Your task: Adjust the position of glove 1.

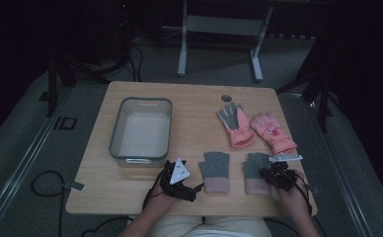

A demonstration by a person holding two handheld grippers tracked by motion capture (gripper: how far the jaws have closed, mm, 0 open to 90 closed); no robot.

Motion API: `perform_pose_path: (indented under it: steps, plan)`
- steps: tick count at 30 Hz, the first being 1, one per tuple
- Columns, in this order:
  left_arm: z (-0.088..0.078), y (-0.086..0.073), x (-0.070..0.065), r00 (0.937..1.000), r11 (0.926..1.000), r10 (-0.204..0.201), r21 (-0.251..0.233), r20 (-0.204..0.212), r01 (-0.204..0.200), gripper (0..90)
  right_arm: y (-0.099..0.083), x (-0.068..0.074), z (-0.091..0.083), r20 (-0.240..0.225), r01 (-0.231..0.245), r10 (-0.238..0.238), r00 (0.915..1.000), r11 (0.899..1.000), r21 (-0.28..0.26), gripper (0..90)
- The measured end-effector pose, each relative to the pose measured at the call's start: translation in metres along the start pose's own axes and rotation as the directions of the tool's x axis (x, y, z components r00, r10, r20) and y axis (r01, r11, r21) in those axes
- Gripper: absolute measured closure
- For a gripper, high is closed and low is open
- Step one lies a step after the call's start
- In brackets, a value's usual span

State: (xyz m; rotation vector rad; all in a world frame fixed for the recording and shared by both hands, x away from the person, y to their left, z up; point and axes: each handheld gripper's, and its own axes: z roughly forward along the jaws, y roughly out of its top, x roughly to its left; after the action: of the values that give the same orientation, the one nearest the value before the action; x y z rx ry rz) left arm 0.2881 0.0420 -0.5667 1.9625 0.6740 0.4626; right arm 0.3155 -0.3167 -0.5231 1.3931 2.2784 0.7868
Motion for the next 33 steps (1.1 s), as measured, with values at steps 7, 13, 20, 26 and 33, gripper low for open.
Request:
perform_pose_path:
  steps: [7, 13, 20, 26, 33]
  plan:
    - [0.0, 0.0, 0.001, 0.9999, 1.0, -0.004, 0.004, -0.009, 0.004, 0.7, 0.024, 0.009, -0.025, 0.0, 0.024, -0.024, 0.9997, 0.997, -0.07, 85.1]
    - [0.0, 0.0, 0.001, 1.0, 1.0, -0.008, -0.002, -0.002, 0.008, 0.6, 0.045, 0.022, -0.038, -0.013, 0.038, -0.04, 0.9991, 0.992, -0.123, 85.1]
    - [0.0, 0.0, 0.001, 1.0, 1.0, -0.008, -0.004, -0.001, 0.008, 0.7, 0.072, 0.053, -0.044, -0.068, 0.071, -0.085, 0.994, 0.98, -0.187, 84.9]
    - [0.0, 0.0, 0.001, 0.9999, 1.0, 0.0, -0.006, -0.015, 0.0, 0.7, 0.079, 0.083, -0.033, -0.109, 0.103, -0.125, 0.9862, 0.977, -0.186, 84.9]
    - [0.0, 0.0, 0.001, 0.9999, 1.0, -0.002, -0.007, -0.014, 0.002, 0.7, 0.071, 0.099, -0.007, -0.143, 0.086, -0.105, 0.9842, 0.987, -0.134, 84.8]
